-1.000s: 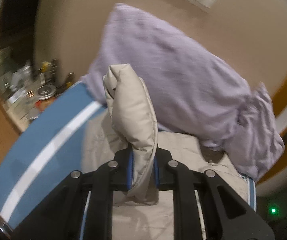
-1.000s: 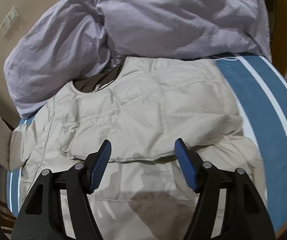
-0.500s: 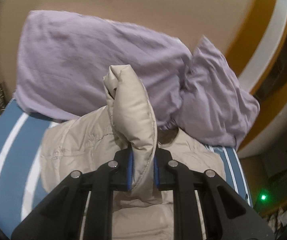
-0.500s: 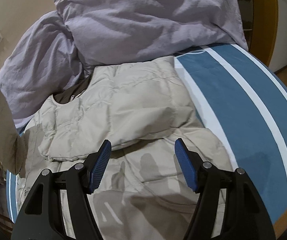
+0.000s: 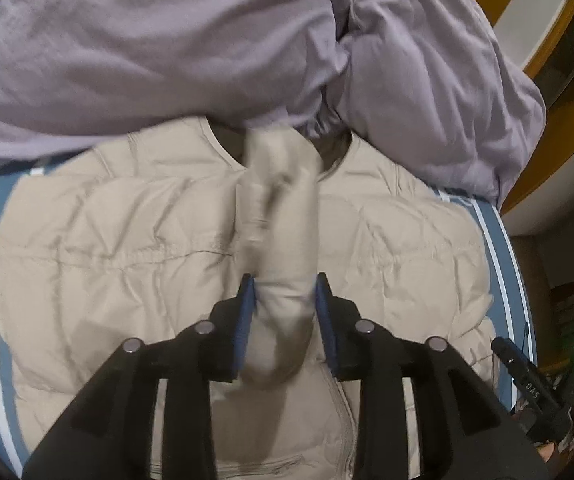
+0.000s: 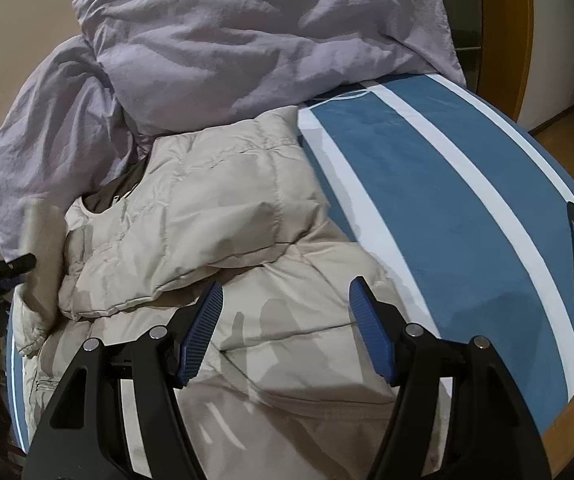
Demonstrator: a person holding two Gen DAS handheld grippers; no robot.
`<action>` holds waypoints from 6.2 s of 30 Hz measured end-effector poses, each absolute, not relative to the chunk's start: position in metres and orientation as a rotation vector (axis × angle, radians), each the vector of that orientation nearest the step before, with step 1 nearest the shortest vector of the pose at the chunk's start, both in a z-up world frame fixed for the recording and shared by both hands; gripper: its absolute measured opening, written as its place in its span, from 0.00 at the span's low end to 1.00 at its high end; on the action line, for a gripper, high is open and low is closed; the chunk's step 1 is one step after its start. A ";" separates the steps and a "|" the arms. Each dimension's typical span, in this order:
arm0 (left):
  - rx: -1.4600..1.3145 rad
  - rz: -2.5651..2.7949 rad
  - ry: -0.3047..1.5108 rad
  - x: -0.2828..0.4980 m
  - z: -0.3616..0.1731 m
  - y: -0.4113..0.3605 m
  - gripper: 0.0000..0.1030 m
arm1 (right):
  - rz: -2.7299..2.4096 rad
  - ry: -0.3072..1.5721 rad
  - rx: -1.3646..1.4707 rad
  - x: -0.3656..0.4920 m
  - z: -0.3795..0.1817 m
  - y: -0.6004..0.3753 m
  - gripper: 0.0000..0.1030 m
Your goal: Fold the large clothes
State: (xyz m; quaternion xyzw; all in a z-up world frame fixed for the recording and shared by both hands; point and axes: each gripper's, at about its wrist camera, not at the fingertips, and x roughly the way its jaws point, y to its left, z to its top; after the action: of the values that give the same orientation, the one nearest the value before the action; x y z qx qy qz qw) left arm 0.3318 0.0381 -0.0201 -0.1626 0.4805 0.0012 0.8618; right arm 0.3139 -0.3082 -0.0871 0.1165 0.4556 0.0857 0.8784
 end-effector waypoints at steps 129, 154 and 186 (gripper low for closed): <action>-0.401 0.326 0.746 0.134 0.041 0.189 0.03 | 0.383 0.814 0.375 0.297 0.001 -0.338 0.09; -0.402 0.499 0.745 0.318 0.050 0.258 0.00 | 0.313 0.875 0.319 0.491 -0.020 -0.270 0.09; -0.245 0.259 0.813 0.310 0.003 0.123 0.66 | 0.471 0.915 0.051 0.418 -0.035 -0.226 0.67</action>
State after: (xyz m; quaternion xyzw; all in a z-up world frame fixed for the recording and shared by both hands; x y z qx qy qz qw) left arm 0.3095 0.1228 0.0033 -0.1183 0.3935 0.1255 0.9030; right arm 0.4185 -0.2261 -0.0354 0.0246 0.4376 0.2252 0.8701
